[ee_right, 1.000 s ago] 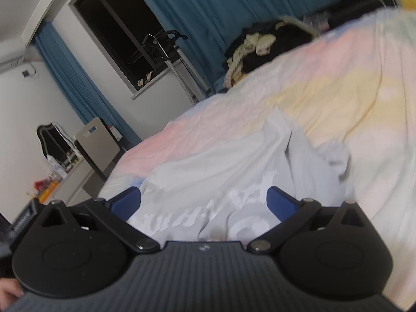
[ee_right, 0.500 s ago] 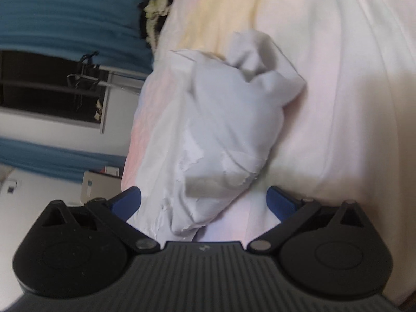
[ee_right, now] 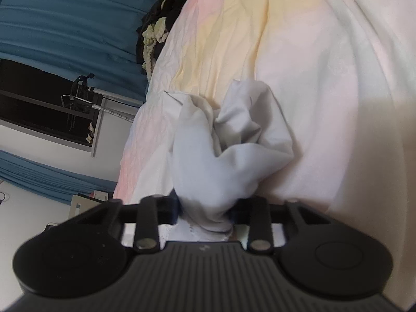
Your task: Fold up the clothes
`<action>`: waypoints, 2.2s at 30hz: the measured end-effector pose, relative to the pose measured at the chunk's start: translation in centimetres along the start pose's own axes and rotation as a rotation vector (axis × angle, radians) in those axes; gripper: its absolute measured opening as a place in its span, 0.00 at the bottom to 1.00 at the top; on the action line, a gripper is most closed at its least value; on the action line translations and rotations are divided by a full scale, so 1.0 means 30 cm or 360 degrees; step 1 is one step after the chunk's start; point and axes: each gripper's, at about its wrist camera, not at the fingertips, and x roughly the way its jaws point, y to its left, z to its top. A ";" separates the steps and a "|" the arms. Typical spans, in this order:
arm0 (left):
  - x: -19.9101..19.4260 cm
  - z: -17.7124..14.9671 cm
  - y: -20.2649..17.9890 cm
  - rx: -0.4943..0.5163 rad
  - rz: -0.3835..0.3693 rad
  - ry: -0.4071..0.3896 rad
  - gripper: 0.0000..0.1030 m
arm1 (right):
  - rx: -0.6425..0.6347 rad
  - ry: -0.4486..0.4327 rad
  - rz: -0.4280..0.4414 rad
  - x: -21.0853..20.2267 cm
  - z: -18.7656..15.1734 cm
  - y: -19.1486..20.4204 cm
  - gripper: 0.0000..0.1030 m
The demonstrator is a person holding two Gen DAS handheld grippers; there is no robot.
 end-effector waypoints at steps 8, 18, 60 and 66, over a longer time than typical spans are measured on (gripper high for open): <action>-0.082 -0.020 -0.152 0.0139 -0.0144 -0.0032 0.21 | -0.0003 -0.0033 0.0105 -0.127 -0.036 0.032 0.19; -0.014 -0.067 -0.535 0.0293 -0.0319 0.0072 0.20 | 0.0201 -0.0232 0.0339 -0.344 0.222 0.173 0.19; 0.729 -0.508 -0.774 0.1316 -0.0151 0.0602 0.68 | 0.0042 -0.0587 -0.0304 -0.425 0.689 -0.426 0.57; 0.464 -0.456 -0.835 0.1492 -0.0186 0.0433 0.77 | -0.0290 -0.0602 -0.0310 -0.507 0.604 -0.225 0.57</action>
